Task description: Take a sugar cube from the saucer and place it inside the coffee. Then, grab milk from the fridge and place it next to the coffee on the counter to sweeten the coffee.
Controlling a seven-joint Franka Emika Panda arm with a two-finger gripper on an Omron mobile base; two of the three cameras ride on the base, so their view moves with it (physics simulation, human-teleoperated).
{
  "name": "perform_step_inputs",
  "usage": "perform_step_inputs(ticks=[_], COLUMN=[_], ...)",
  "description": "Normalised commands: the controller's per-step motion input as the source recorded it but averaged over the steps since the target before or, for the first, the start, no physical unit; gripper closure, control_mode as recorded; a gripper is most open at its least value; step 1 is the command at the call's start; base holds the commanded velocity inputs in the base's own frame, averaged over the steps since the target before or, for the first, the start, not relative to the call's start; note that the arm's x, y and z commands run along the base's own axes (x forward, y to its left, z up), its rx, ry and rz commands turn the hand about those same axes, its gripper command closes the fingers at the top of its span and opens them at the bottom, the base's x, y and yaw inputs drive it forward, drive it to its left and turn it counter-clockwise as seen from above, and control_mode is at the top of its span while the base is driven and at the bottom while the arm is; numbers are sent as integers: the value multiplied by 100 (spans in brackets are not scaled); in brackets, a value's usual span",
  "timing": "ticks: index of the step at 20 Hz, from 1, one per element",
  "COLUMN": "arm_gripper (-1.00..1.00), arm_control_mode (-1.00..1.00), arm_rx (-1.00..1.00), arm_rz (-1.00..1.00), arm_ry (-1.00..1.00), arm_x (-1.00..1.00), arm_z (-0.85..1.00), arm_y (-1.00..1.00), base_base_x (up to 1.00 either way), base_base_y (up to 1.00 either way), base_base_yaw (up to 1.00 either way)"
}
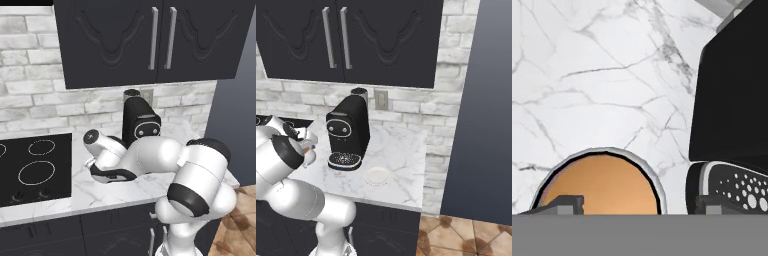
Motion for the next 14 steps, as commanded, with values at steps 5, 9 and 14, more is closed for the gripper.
perform_step_inputs(ticks=[5, 9, 14], arm_gripper=[-100, -100, -100], arm_control_mode=[-100, -100, -100], arm_rx=[0, 0, 0], arm_rz=[-2, -4, -4], arm_ry=[-3, -2, -5], arm_x=[0, 0, 0], arm_z=[2, 10, 20], arm_y=[0, 0, -1], base_base_x=[0, 0, 0], base_base_y=[0, 0, 0], base_base_yaw=[0, 0, 0])
